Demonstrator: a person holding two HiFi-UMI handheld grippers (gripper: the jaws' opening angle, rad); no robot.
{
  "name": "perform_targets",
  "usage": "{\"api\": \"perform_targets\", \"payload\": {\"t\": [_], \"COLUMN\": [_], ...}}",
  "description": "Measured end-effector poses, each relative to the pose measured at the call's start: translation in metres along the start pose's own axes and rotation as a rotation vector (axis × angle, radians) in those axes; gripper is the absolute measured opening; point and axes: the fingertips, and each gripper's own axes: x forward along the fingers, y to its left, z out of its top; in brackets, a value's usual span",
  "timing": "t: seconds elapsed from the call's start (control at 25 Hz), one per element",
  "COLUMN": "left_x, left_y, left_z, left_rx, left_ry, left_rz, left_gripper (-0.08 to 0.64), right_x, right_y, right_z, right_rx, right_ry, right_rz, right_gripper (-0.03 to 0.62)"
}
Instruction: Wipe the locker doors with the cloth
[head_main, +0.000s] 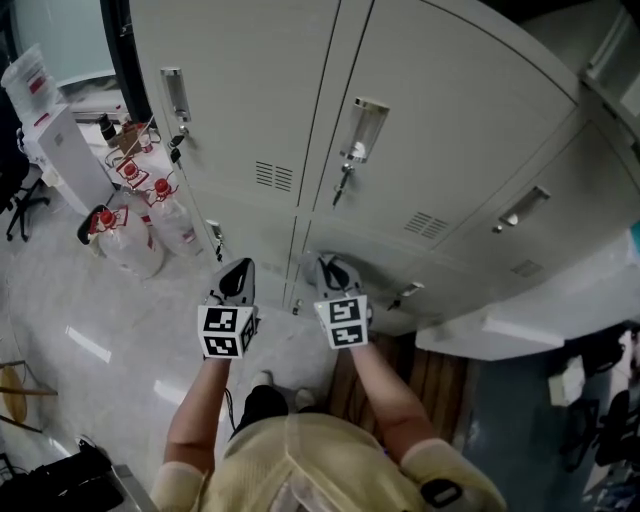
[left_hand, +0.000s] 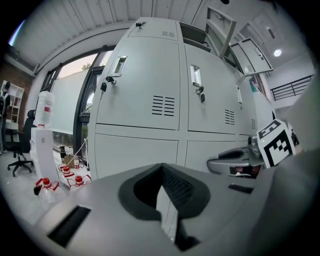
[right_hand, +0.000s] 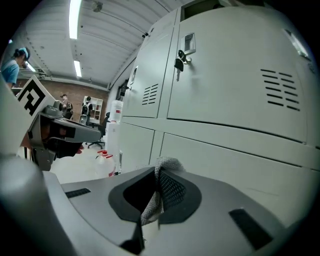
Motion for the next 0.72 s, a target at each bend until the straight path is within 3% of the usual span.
{"api": "perform_targets", "payload": {"t": [0.72], "left_x": [0.027], "left_y": [-0.008], "left_z": [-0.014], "left_rx": [0.038], "left_ry": [0.024], "left_rz": [-0.047], "left_gripper": [0.002], "right_x": [0.035], "right_y": [-0.015], "right_z": [-0.026], "right_rx": [-0.087], "right_ry": [0.060], "right_rz": [-0.031], "right_gripper": [0.005]}}
